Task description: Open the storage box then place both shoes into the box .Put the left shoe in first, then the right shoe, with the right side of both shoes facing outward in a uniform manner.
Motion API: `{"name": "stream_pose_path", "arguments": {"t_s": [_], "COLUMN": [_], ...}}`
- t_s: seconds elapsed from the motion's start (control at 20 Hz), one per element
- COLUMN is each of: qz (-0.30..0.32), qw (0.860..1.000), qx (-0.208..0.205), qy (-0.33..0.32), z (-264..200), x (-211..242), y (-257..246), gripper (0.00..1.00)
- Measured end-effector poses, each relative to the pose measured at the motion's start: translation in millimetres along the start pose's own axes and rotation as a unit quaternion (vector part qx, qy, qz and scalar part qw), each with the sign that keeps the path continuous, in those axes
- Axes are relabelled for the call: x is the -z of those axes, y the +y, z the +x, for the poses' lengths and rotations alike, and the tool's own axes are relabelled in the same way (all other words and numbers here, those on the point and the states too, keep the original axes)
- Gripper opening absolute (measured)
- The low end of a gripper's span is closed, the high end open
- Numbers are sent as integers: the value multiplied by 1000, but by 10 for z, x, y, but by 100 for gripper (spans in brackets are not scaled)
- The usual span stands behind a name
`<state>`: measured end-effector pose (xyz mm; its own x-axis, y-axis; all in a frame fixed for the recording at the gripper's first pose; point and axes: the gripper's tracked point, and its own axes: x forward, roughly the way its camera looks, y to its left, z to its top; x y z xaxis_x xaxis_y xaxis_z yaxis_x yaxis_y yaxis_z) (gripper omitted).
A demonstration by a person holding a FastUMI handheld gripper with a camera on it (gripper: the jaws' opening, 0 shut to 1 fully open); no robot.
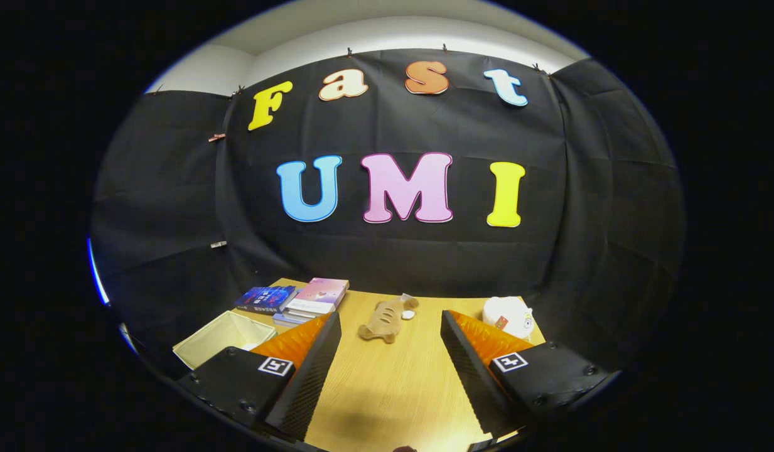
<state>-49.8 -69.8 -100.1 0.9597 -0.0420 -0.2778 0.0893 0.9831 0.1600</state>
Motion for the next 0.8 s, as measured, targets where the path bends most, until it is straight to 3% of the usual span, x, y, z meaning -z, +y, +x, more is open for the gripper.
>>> {"name": "stream_pose_path", "arguments": {"t_s": [0.8], "qz": [-17], "qw": [999], "qx": [-46], "qy": [9], "z": [84], "x": [129], "y": [156], "gripper": [99]}}
